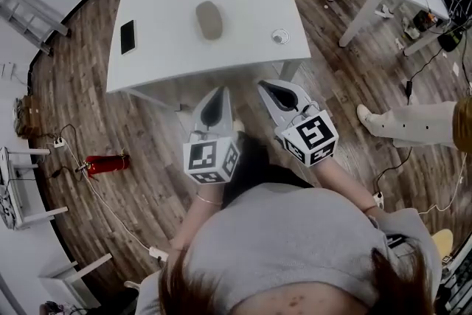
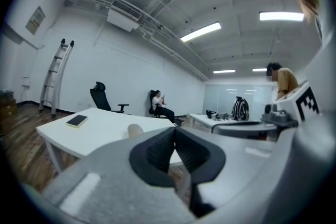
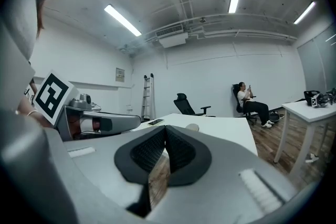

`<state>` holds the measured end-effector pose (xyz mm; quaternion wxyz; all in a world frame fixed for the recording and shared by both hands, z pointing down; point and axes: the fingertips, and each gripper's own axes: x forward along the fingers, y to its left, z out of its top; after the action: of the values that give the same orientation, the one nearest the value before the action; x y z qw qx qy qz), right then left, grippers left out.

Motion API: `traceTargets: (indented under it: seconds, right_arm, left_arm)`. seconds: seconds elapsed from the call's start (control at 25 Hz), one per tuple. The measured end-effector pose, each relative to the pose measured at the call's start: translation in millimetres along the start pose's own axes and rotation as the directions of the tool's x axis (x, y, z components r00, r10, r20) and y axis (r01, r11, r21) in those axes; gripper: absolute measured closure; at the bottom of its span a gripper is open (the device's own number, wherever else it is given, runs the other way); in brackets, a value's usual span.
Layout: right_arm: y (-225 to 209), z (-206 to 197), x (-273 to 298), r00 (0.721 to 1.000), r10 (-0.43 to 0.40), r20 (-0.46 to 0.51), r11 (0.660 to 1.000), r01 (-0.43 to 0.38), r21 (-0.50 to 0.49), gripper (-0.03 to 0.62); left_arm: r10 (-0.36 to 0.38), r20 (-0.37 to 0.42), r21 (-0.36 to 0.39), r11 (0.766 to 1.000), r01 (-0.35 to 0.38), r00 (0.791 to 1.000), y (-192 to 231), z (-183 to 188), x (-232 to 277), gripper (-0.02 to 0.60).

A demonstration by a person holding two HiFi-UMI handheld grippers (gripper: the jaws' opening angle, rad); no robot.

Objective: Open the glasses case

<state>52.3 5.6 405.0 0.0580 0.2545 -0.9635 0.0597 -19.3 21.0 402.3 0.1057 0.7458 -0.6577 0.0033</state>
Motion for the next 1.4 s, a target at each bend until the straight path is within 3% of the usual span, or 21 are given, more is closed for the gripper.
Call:
traceTargets:
  seconds: [0.24,0.44,0.72,1.4]
  right_arm:
    - [47,12,-24,1.000,0.014,0.009,1.000,-0.014,-0.026,0.589]
    - [80,13,-19,0.999,0.035,0.019,0.999,-0.034,-0.017,0.589]
    - [113,18,-2,0.998,0.052,0.020,0.999,-0.052,-0.002,0.589]
    - [112,22,-3,0.999,0.021,0.025,0.999,-0.020,-0.042,0.589]
  left_arm:
    - [0.034,0.003,-0.029,0.999,-0.034,0.999,-2,-1,-52,0.580]
    - [0.030,-0.040,-0.038,0.999,-0.031,0.999,6,-13,-67,0.581]
    - [0.040,-0.014,-0.044,0.998,-0.041,0.999,26,-1,-84,0.581]
    - [0.002,0.019,-0.023,1.000,-0.002,1.000,17,8,-80,0.581]
